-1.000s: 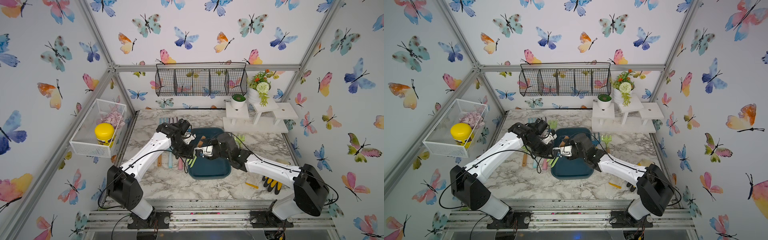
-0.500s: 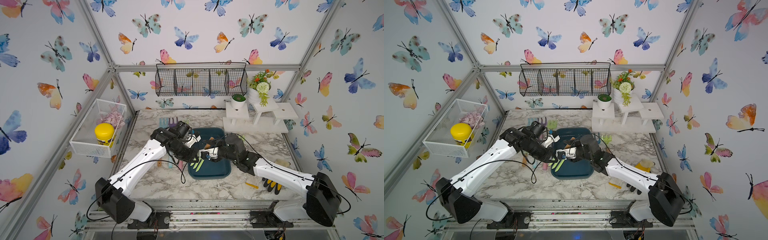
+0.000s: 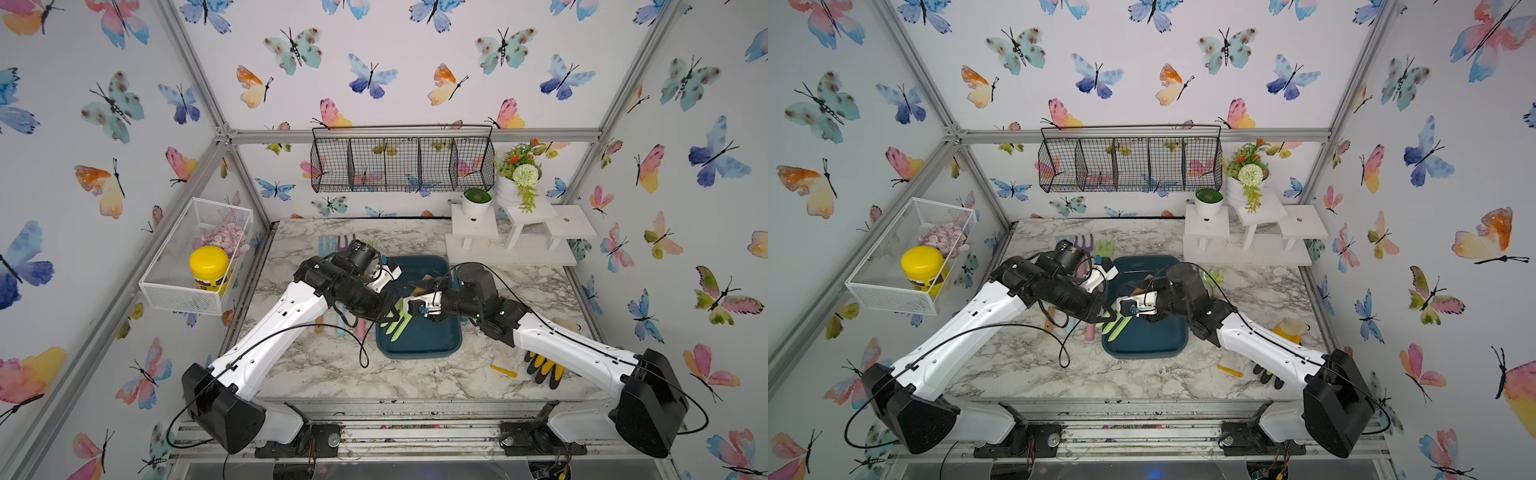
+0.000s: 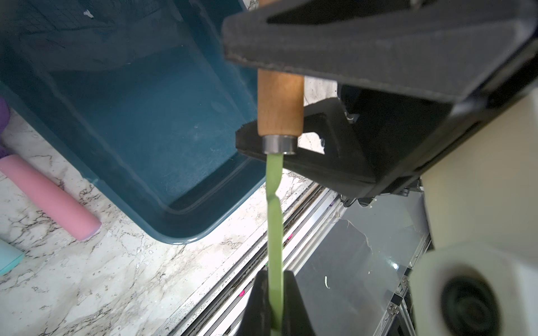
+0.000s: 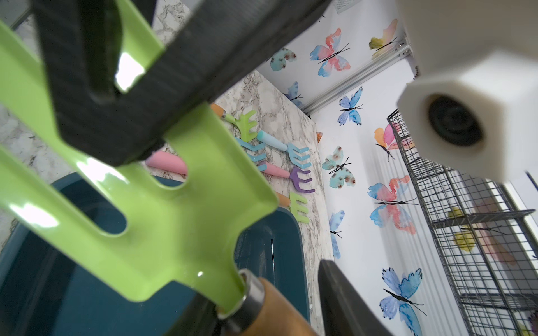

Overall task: Take the hand rake out of the storage box
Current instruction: Pick up the rake from the storage box.

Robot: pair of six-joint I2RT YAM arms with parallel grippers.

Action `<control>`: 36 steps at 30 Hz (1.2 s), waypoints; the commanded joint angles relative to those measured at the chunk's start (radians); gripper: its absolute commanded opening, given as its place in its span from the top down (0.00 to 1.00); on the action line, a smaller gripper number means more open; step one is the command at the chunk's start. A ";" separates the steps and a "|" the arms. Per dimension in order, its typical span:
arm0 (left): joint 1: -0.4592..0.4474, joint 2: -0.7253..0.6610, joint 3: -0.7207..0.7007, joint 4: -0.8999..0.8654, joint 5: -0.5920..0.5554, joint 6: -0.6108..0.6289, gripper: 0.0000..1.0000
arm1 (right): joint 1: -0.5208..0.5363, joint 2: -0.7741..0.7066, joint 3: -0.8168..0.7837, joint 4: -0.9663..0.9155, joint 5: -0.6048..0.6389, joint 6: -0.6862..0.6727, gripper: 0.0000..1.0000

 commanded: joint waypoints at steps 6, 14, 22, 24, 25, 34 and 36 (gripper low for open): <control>0.008 0.045 0.079 0.021 0.046 0.055 0.71 | -0.010 0.023 0.025 0.000 0.032 0.101 0.51; 0.024 0.099 0.107 0.021 0.048 0.067 0.63 | -0.011 0.001 -0.020 0.023 0.046 0.145 0.71; 0.082 0.090 0.108 0.062 0.021 0.043 0.63 | -0.032 -0.017 -0.075 0.046 0.040 0.216 0.94; 0.114 0.074 0.116 0.076 -0.004 0.026 0.62 | -0.036 -0.020 -0.083 0.046 0.040 0.232 0.94; 0.137 0.062 0.117 0.090 -0.016 0.011 0.62 | -0.039 -0.022 -0.086 0.048 0.042 0.244 0.94; 0.276 -0.177 -0.006 0.427 -0.052 -0.123 0.60 | -0.043 -0.025 -0.071 0.031 0.152 0.425 0.93; 0.276 -0.212 -0.036 0.481 -0.043 -0.139 0.60 | -0.043 -0.027 -0.067 0.029 0.198 0.479 0.93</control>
